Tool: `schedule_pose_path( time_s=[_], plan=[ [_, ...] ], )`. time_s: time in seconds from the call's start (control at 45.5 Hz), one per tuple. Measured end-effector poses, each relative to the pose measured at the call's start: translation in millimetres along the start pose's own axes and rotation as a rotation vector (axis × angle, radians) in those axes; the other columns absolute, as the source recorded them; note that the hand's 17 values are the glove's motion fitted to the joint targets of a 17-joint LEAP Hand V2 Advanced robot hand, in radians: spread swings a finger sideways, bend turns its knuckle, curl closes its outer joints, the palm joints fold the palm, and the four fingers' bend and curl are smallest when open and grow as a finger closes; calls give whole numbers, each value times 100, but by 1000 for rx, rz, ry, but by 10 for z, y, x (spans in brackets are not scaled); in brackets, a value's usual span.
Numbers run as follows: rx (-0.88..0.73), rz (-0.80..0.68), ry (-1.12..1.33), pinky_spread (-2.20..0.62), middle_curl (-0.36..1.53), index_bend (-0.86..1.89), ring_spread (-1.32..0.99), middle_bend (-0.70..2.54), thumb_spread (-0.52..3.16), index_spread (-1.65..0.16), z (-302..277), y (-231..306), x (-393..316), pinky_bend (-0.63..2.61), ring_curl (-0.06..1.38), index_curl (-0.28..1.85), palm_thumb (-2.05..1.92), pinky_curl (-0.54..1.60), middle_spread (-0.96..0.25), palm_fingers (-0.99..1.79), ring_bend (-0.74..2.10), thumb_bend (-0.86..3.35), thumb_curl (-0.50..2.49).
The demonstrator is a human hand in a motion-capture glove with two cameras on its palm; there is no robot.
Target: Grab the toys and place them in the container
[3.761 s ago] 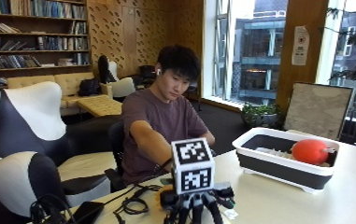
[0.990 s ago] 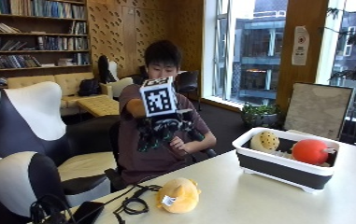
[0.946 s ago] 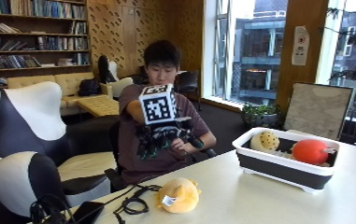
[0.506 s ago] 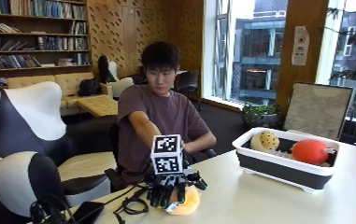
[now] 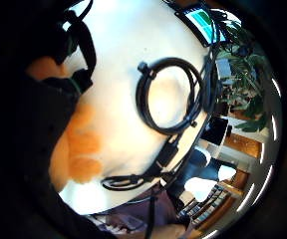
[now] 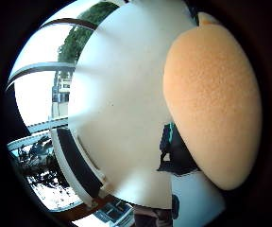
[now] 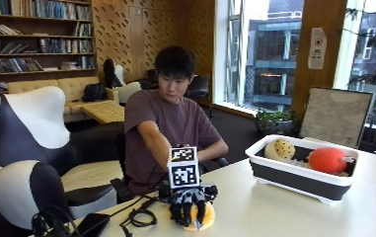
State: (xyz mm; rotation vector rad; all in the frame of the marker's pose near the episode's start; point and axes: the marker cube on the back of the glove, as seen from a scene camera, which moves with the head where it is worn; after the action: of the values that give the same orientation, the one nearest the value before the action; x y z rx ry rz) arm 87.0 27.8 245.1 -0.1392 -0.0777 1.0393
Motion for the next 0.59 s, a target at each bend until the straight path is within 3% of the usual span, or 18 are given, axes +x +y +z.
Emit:
schedule_pose_path(
  time_s=[0.088,0.242,0.594],
  plan=[
    [3,-25,1,-21,35,23,-15,28,131,-26,-134,-78,-48,125,49,16,36,33,2,51,102,15,40],
    [-85,-104,-25,-30,43,30,-29,43,111,-29,-598,-84,-249,125,54,21,63,36,-10,80,110,23,52],
    [30,-394,-116,-34,61,49,-43,59,73,-37,-2433,413,-1078,124,63,35,73,43,-29,73,116,18,68]
  ],
)
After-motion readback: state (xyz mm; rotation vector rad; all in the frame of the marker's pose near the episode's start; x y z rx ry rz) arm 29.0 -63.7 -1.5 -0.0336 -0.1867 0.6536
